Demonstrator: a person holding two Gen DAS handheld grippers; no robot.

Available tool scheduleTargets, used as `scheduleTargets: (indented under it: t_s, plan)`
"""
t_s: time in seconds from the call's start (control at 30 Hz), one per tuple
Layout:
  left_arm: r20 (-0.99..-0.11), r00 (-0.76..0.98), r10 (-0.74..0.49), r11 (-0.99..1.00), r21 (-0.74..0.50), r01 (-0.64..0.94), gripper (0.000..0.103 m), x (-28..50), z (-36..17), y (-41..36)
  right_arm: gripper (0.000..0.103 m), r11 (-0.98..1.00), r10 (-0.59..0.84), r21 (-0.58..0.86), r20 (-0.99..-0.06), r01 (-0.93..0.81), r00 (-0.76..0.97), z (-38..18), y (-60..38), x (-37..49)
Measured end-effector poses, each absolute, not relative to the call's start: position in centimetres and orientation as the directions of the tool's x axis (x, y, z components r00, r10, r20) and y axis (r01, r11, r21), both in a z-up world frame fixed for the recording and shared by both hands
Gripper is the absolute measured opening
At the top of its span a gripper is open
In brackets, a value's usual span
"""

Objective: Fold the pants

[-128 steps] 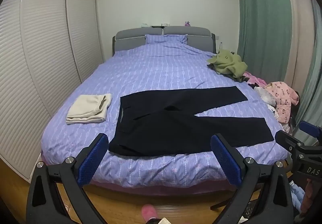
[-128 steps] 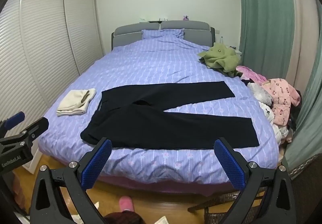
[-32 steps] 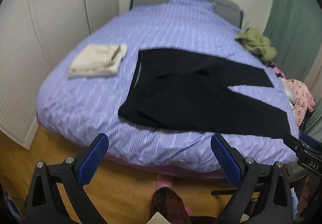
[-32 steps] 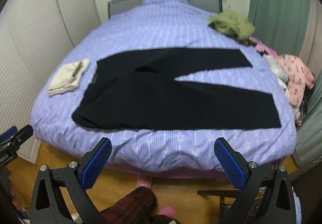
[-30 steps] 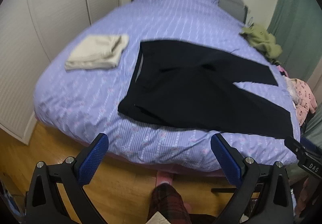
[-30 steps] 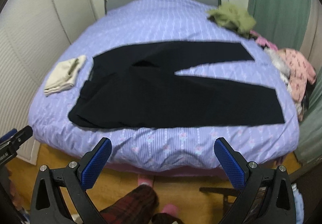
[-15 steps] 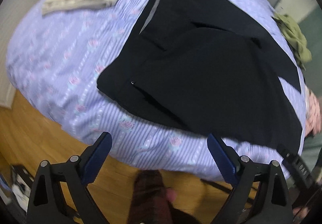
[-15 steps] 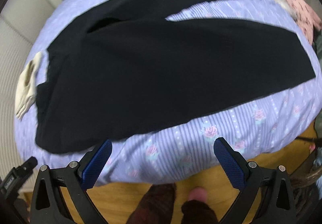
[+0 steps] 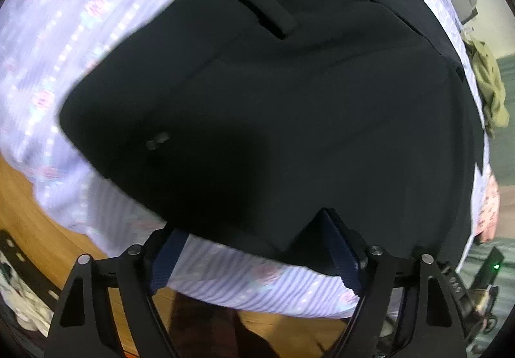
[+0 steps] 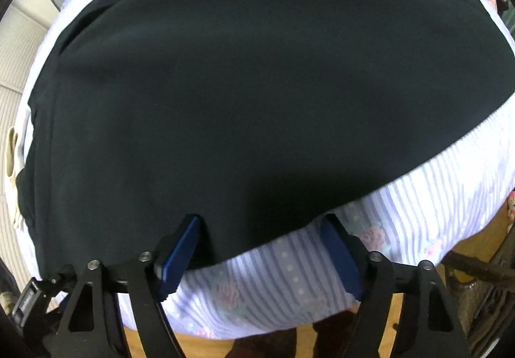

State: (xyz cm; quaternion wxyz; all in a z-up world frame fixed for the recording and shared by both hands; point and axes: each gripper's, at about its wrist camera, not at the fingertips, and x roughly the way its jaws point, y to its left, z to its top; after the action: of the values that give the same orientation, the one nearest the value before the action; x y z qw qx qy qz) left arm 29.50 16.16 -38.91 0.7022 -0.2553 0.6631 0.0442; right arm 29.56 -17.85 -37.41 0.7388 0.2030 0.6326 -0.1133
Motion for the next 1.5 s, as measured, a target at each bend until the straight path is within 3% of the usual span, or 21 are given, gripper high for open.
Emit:
scheduleTargets:
  t_s: [0.07,0.1,0.13,0.17,0.23,0.27,0.4,0.73,0.83,0.93,1.23,1.5]
  plan:
    - [-0.951,0.100,-0.291,0.858,-0.306,-0.412,0.074,30.0,-39.1,16.1,0.067,0.895,0.091,0.152,-0.983,0.420,0.162,-37.6,-17.8,30.1]
    - [-0.951,0.094,-0.293,0.861,-0.306,-0.408,0.065,30.2,-39.1,15.9,0.064,0.894,0.094,0.152,-0.983,0.421,0.154,-37.6,-17.8,30.4]
    - [-0.952,0.087,-0.294,0.865,-0.304,-0.399,0.056,30.5,-38.8,15.8,0.056,0.896,0.093,0.146,-0.985,0.420,0.144,-37.5,-17.9,30.7]
    - [-0.955,0.078,-0.286,0.873,-0.293,-0.390,0.052,30.8,-38.5,15.6,0.039,0.897,0.089,0.139,-0.987,0.420,0.137,-37.4,-17.9,30.9]
    - [-0.961,0.066,-0.268,0.887,-0.273,-0.372,0.034,31.1,-37.7,15.4,0.025,0.895,0.082,0.131,-0.988,0.426,0.132,-36.8,-18.0,31.3]
    - [-0.964,0.060,-0.260,0.896,-0.264,-0.357,0.030,31.2,-37.2,15.2,0.019,0.893,0.080,0.130,-0.988,0.430,0.133,-36.4,-18.0,31.4]
    - [-0.964,0.087,-0.251,0.926,-0.266,-0.269,0.015,31.5,-33.5,14.1,0.014,0.887,0.089,0.161,-0.979,0.432,0.182,-32.3,-17.9,31.0]
    - [-0.916,0.318,-0.243,0.933,-0.311,-0.181,0.010,33.1,-21.7,13.9,0.011,0.924,0.081,0.235,-0.892,0.303,0.444,-18.3,-18.3,32.3]
    - [-0.886,0.403,-0.230,0.931,-0.321,-0.176,0.010,36.1,-18.8,13.5,0.011,0.932,0.088,0.251,-0.857,0.262,0.508,-16.2,-19.0,35.5]
    - [-0.863,0.469,-0.188,0.932,-0.308,-0.193,0.009,39.3,-17.1,13.4,0.010,0.938,0.113,0.268,-0.834,0.219,0.540,-18.5,-20.5,40.4]
    - [-0.856,0.504,-0.117,0.925,-0.279,-0.258,0.008,50.8,-18.2,13.6,0.009,0.965,0.150,0.242,-0.818,0.096,0.556,-17.2,-21.1,51.9]
    - [-0.899,0.434,-0.064,0.934,-0.207,-0.291,0.009,60.9,-22.6,14.3,0.009,0.978,0.152,0.203,-0.849,0.048,0.506,-20.8,-19.5,62.1]
